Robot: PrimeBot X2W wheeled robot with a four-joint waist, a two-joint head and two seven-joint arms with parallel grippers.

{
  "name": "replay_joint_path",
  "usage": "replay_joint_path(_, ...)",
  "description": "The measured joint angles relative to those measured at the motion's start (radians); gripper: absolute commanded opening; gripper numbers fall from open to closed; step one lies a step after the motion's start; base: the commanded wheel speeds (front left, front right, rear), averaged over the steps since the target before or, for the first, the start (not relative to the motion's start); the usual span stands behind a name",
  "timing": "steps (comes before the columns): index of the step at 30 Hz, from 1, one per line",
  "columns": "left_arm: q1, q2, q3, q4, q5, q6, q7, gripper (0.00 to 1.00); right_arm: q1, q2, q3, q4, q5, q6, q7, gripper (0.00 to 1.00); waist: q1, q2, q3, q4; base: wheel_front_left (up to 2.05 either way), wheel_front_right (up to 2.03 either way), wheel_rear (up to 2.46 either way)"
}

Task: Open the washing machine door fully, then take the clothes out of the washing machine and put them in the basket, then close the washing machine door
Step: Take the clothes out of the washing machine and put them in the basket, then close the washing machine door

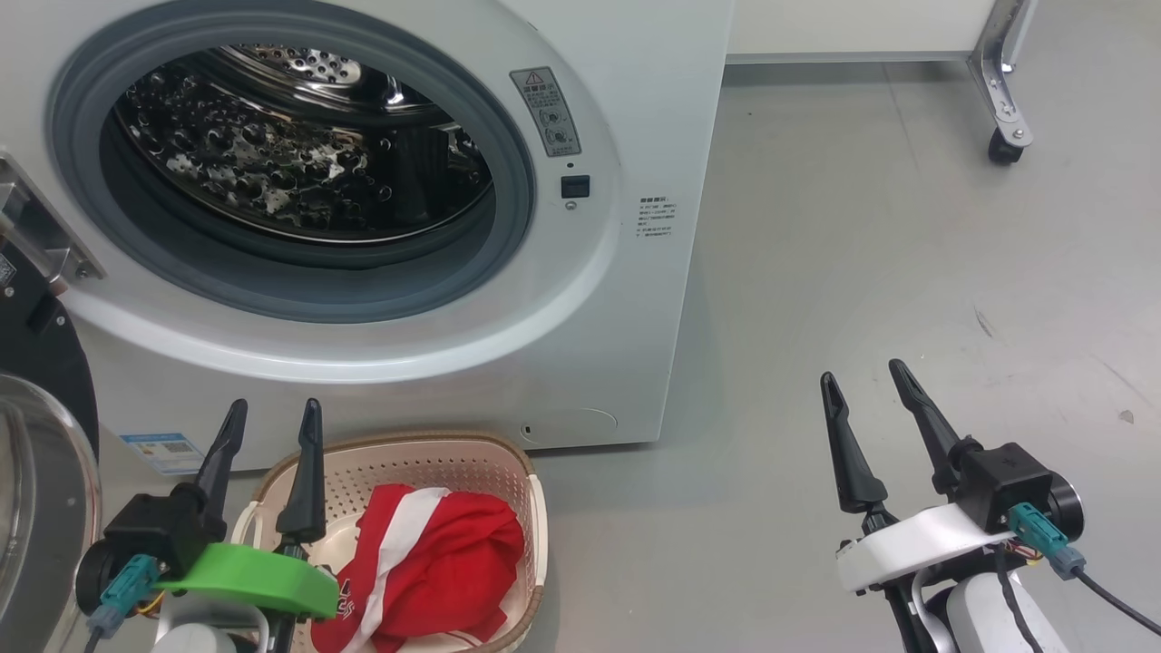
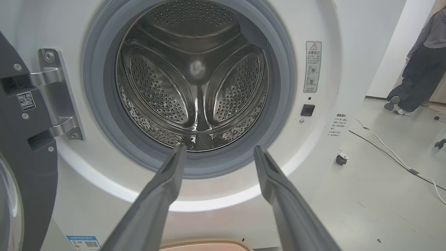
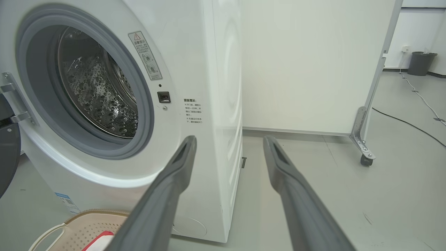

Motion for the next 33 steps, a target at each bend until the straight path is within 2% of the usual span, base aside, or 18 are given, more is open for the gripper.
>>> replay_joint_path(15, 0.007, -0.005, 0.006, 0.004, -0.001, 0.0, 0.0, 1.0, 0.0, 0.001, -0.001, 0.0, -0.006, 0.008, 0.0, 1.0, 0.0, 0.0, 0.0, -0.003, -0.14, 0.28, -0.15)
replay_joint_path(33, 0.007, -0.006, 0.008, 0.004, -0.001, 0.0, 0.0, 1.0, 0.0, 0.002, -0.001, 0.004, -0.006, 0.008, 0.0, 1.0, 0.0, 0.0, -0.001, -0.003, -0.76, 0.77, -0.01)
